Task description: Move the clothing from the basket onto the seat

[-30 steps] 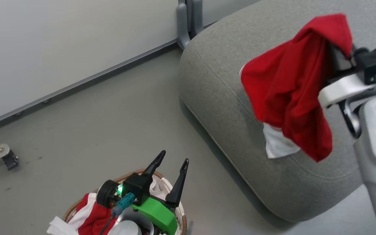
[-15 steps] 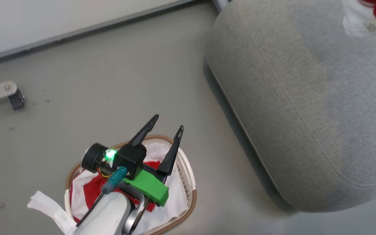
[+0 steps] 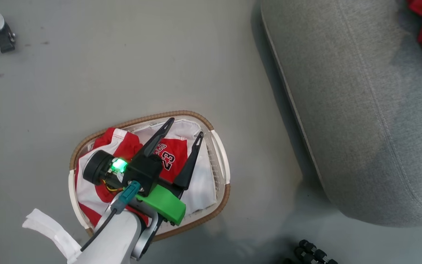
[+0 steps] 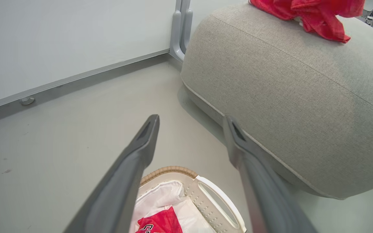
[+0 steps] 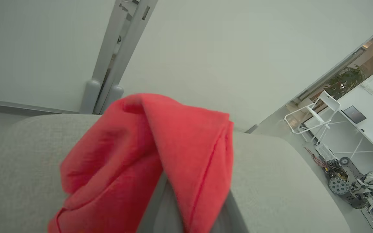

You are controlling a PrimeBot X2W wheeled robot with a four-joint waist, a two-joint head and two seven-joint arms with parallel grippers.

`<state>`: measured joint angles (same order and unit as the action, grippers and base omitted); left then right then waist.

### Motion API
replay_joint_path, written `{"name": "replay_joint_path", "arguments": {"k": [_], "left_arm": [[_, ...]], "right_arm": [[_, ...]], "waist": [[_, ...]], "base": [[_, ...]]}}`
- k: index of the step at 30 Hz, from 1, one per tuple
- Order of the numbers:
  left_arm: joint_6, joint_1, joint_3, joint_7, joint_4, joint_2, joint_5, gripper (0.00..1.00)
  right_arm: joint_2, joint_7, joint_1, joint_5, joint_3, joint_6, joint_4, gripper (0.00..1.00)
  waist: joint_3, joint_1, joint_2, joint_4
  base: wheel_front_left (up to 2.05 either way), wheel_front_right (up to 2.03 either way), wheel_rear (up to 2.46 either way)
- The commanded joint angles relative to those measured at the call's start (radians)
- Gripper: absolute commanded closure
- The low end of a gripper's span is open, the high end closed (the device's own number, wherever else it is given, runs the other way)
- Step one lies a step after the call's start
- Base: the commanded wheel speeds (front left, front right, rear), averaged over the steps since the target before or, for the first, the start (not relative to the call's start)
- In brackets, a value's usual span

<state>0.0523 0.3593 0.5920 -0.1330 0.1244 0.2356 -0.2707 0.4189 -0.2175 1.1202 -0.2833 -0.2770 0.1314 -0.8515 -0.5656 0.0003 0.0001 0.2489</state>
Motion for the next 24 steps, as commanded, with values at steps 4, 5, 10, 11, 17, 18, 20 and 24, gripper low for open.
{"name": "replay_joint_path", "arguments": {"k": [4,5,10,11,17,18,20,24], "left_arm": [[-0.004,-0.002,0.004,-0.005,0.001,0.011,-0.008,0.00],[-0.004,-0.004,0.003,-0.006,0.004,0.012,-0.010,0.00],[-0.007,-0.008,0.003,-0.013,0.024,0.009,-0.018,0.00],[-0.010,-0.009,0.001,-0.019,0.026,0.007,-0.022,0.00],[-0.015,-0.021,-0.014,-0.048,0.058,-0.005,-0.048,0.00],[-0.015,-0.023,-0.017,-0.057,0.064,-0.009,-0.054,0.00],[-0.016,-0.029,-0.023,-0.071,0.076,-0.016,-0.066,0.00],[-0.024,-0.060,-0.047,-0.104,0.117,-0.038,-0.101,0.00]], "right_arm": [[-0.042,-0.023,-0.056,-0.053,-0.047,-0.001,-0.091,0.82],[-0.049,-0.025,-0.057,-0.065,-0.053,-0.001,-0.100,0.60],[-0.103,-0.040,-0.086,-0.093,-0.054,-0.001,-0.142,0.00],[-0.111,-0.043,-0.092,-0.095,-0.046,-0.001,-0.144,0.00],[-0.139,-0.048,-0.164,-0.062,0.011,-0.001,-0.105,0.00],[-0.138,-0.048,-0.183,-0.050,0.024,-0.001,-0.094,0.00],[-0.137,-0.048,-0.212,-0.031,0.042,-0.001,-0.073,0.00],[-0.118,-0.049,-0.277,0.021,0.096,-0.001,-0.023,0.00]], "waist": [[-0.016,-0.0003,-0.0001,-0.010],[-0.015,-0.0003,-0.0001,-0.008],[0.008,-0.0003,-0.0001,-0.001],[0.017,-0.0003,-0.0001,-0.001],[0.090,-0.0003,-0.0001,-0.008],[0.107,-0.0003,-0.0001,-0.013],[0.140,-0.0003,-0.0001,-0.021],[0.237,-0.0003,-0.0001,-0.060]], "base": [[0.00,0.00,0.00],[0.00,0.00,0.00],[0.00,0.00,0.00],[0.00,0.00,0.00],[0.00,0.00,0.00],[0.00,0.00,0.00],[0.00,0.00,0.00],[0.00,0.00,0.00]]}}
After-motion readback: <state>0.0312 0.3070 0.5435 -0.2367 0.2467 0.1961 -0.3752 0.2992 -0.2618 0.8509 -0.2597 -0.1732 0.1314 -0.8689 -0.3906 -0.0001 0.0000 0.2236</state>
